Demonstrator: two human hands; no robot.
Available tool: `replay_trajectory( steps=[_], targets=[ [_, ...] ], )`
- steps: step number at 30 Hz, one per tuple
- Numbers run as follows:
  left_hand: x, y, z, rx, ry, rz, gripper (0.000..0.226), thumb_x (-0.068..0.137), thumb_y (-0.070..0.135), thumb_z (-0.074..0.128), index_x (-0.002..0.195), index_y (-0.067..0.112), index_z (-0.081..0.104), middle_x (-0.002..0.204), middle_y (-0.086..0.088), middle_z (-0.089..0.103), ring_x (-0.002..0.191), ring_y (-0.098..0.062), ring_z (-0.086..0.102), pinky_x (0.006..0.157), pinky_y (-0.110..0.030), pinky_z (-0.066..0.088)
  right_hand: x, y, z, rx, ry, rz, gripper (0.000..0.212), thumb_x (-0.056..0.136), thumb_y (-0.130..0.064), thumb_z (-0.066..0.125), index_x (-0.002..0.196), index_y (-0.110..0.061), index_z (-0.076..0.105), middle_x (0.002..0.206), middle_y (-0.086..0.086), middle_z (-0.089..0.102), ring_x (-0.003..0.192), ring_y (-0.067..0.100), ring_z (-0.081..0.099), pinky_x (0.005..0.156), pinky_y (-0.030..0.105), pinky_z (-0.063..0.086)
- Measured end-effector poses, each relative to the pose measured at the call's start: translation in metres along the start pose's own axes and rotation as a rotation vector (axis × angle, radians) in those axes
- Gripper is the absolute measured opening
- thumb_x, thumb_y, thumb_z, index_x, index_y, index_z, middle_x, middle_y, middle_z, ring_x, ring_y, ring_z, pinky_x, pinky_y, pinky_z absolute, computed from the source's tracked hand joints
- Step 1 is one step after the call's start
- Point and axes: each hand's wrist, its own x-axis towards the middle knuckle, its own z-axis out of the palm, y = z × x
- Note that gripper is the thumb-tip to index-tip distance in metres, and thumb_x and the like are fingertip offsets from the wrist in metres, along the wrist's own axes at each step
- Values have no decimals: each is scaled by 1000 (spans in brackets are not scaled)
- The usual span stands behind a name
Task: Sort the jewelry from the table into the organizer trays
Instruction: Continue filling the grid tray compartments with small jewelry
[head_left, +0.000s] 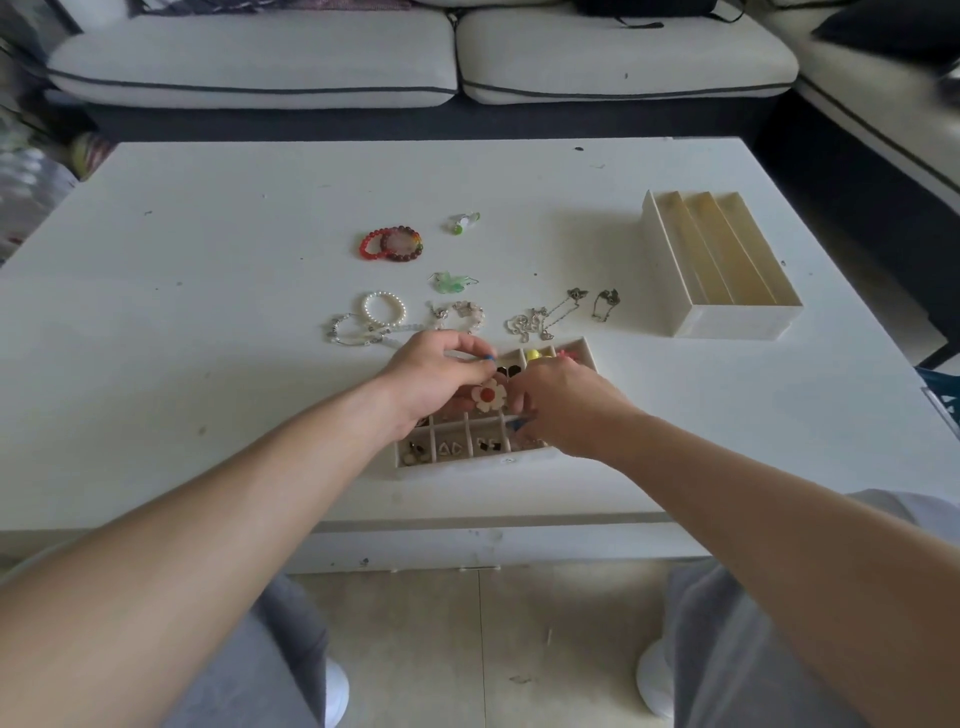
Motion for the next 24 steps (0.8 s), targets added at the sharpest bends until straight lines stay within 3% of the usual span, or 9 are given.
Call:
replay_trajectory(
  steps=[4,10,15,17,20,24],
  targets=[
    [-1,-1,-1,40,-6,-3,14,88,11,77,100,18,73,101,-17,75,81,-18,68,69,-31,52,1,1,-5,44,-33,-19,17,85,-17,77,99,-26,74,96,-4,66,94,21,65,80,36,57],
    [-6,0,5,-5,-57,-56,25,85,-2,77,103,12,67,99,-19,75,81,-25,73,67,-33,58,-2,3,-12,49,-28,-61,15,93,-14,67,101,-23,76,87,-14,61,95,13,65,84,32,55],
    [-6,-4,11,72,-28,-43,27,82,-7,77,100,10,64,105,-24,71,84,-29,75,76,-37,63,-3,6,-13,60,-19,-4,18,93,-21,66,104,-32,75,87,-17,61,87,11,61,68,27,51],
    [-7,-4,14,159,-12,-5,27,81,-5,79,96,12,64,101,-20,72,84,-31,75,80,-42,63,-2,8,-12,84,-8,26,18,93,-20,65,102,-32,75,90,-16,63,84,12,60,69,27,52],
    [-9,-6,21,312,-4,70,29,79,3,83,91,18,62,87,-8,74,69,-23,72,80,-45,62,-2,12,-11,158,-11,68,18,91,-17,67,98,-31,76,91,-13,64,88,14,63,79,32,56],
    [-12,-5,30,471,33,171,28,77,13,85,89,23,62,85,1,73,72,-19,69,74,-37,59,-2,15,-11,216,-39,64,15,88,-17,71,91,-32,74,88,-14,66,91,12,65,80,25,54]
  ],
)
